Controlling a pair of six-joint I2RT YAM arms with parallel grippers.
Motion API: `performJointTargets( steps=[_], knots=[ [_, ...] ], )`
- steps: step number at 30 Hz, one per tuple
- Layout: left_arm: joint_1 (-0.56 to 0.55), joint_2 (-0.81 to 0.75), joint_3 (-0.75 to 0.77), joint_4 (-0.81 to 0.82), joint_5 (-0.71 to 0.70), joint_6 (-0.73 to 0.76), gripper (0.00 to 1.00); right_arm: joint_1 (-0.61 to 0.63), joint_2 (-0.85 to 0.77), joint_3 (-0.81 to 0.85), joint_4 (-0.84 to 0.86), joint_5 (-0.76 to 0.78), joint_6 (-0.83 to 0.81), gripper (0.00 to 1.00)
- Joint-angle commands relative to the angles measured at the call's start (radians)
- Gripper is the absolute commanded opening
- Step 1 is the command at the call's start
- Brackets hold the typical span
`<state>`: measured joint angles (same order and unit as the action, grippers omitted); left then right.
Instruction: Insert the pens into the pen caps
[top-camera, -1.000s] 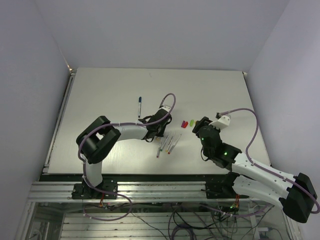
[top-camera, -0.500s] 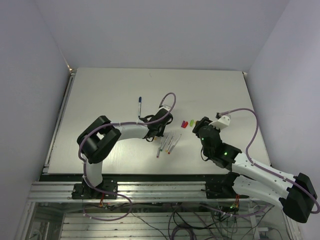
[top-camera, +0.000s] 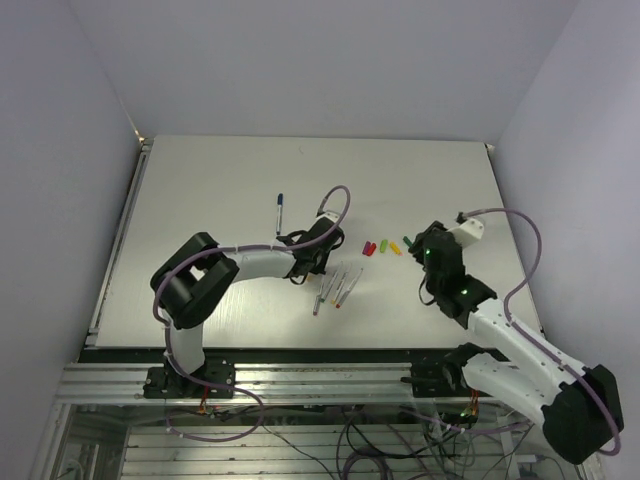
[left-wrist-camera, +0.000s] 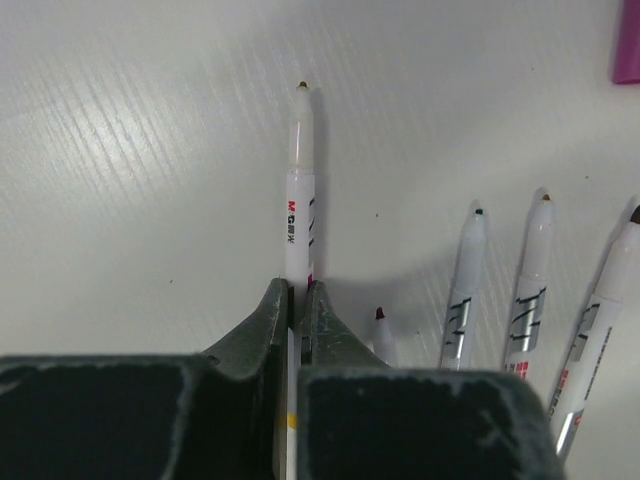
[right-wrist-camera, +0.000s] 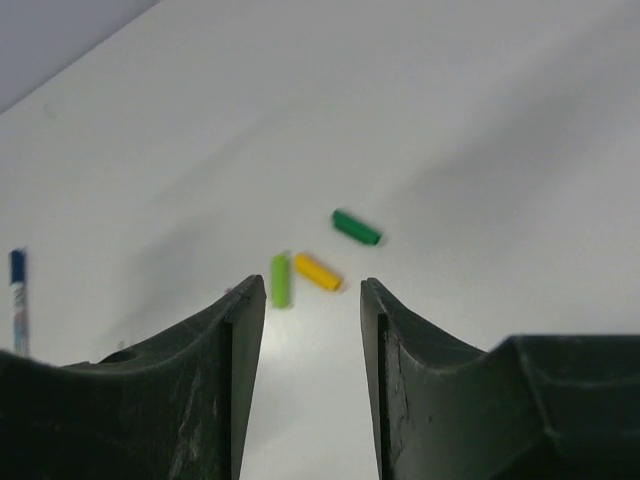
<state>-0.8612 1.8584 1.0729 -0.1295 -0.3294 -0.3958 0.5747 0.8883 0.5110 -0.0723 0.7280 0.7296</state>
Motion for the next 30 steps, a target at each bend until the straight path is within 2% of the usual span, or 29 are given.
performJointTargets(
  steps=[1,6,10,13,19,21,25,30],
  knots=[
    [-0.005,-0.073,-0.017,-0.025,0.007,0.018,0.07,-0.187,0.045,0.026,0.002,-0.273,-0.068,0.43],
    [-0.005,-0.15,-0.021,0.006,0.022,0.028,0.07,-0.248,0.194,0.092,-0.04,-0.402,-0.129,0.43],
    [-0.005,-0.198,-0.011,0.016,0.033,0.046,0.07,-0.25,0.284,0.095,0.008,-0.493,-0.168,0.37],
    [-0.004,-0.225,-0.005,0.009,0.044,0.052,0.07,-0.251,0.321,0.093,0.039,-0.522,-0.187,0.32],
    [-0.003,-0.292,-0.038,0.05,0.091,0.043,0.07,-0.251,0.407,0.138,0.046,-0.55,-0.262,0.3],
    [-0.001,-0.307,-0.052,0.069,0.099,0.044,0.07,-0.251,0.432,0.156,0.046,-0.557,-0.285,0.33],
    [0.001,-0.332,-0.079,0.095,0.113,0.049,0.07,-0.251,0.493,0.207,0.031,-0.555,-0.329,0.46],
    [0.008,-0.375,-0.13,0.161,0.157,0.053,0.07,-0.25,0.569,0.259,0.019,-0.537,-0.375,0.43]
  ],
)
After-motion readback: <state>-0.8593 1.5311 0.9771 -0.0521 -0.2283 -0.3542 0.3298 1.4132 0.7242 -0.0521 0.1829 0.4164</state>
